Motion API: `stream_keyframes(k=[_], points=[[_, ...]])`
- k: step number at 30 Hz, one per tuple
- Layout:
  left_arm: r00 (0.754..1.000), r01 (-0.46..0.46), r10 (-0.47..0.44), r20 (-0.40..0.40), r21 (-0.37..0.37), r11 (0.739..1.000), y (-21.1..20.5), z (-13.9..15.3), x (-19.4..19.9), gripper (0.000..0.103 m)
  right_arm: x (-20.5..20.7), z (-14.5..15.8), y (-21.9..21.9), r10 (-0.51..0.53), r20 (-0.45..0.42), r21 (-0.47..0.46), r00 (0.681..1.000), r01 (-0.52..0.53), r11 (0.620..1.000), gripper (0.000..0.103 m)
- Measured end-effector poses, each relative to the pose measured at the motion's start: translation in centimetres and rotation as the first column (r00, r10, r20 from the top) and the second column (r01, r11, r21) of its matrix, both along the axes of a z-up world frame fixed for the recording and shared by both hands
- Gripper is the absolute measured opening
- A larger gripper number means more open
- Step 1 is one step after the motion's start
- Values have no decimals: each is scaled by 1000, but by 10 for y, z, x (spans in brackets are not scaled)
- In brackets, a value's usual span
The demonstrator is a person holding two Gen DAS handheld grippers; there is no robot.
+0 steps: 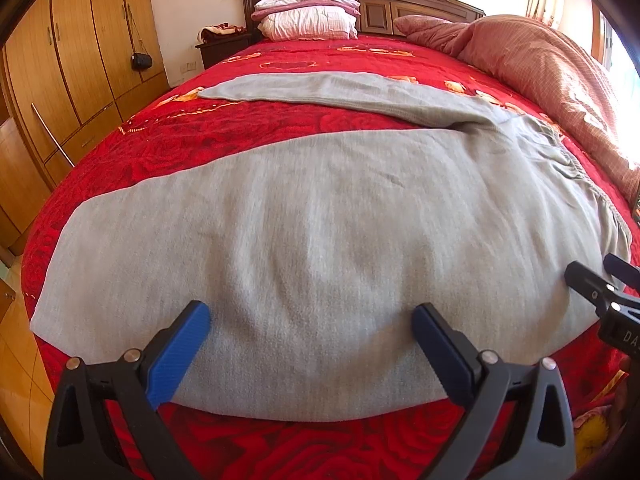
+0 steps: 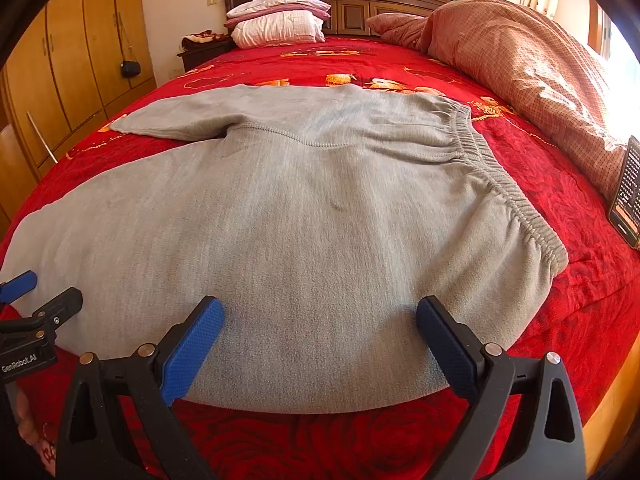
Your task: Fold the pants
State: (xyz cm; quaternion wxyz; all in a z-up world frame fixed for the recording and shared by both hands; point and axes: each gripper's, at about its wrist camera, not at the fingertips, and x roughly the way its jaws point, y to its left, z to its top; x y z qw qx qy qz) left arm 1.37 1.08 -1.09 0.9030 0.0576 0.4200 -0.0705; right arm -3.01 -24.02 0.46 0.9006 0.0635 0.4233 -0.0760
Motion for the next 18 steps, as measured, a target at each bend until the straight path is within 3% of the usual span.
stream_keyframes(k=[18], points=[[1000, -3, 3, -5, -2, 1000, 1, -2, -1, 103, 1, -2, -1, 0, -3, 4, 1000, 0, 1000, 99]])
